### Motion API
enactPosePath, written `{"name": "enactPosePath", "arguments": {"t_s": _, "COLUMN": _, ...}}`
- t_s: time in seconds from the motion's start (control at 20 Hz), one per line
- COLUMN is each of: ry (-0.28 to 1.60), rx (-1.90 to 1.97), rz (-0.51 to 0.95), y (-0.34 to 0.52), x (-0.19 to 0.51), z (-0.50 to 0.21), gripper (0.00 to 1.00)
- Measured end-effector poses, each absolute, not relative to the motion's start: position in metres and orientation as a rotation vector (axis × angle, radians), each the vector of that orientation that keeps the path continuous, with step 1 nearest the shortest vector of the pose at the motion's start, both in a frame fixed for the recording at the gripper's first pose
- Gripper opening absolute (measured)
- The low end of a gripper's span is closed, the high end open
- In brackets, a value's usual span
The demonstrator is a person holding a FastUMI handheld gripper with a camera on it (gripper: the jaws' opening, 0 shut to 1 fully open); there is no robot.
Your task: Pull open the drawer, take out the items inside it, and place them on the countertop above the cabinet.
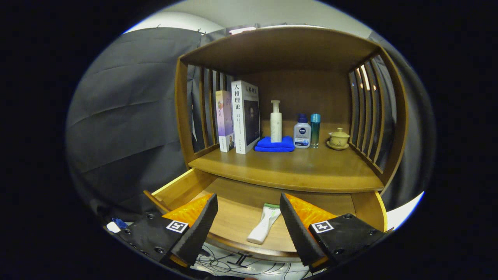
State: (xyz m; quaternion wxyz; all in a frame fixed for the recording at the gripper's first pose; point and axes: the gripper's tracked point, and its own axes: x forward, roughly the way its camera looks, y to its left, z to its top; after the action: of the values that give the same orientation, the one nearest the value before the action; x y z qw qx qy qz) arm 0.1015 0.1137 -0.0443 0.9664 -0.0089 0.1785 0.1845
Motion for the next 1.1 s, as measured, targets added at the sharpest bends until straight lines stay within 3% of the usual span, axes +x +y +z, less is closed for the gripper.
{"name": "enactPosePath", "arguments": {"t_s": 0.6, "ry": 0.736, "rx": -0.066, "rz": 0.352, "y": 0.121, "x": 0.161, "z": -0.113, "gripper": 0.97}}
{"name": "enactPosePath", "arguments": {"t_s": 1.1, "ry": 1.016, "rx": -0.100, "rz": 0.295, "y": 0.108, "x": 0.162, "z": -0.170, "gripper": 0.96}}
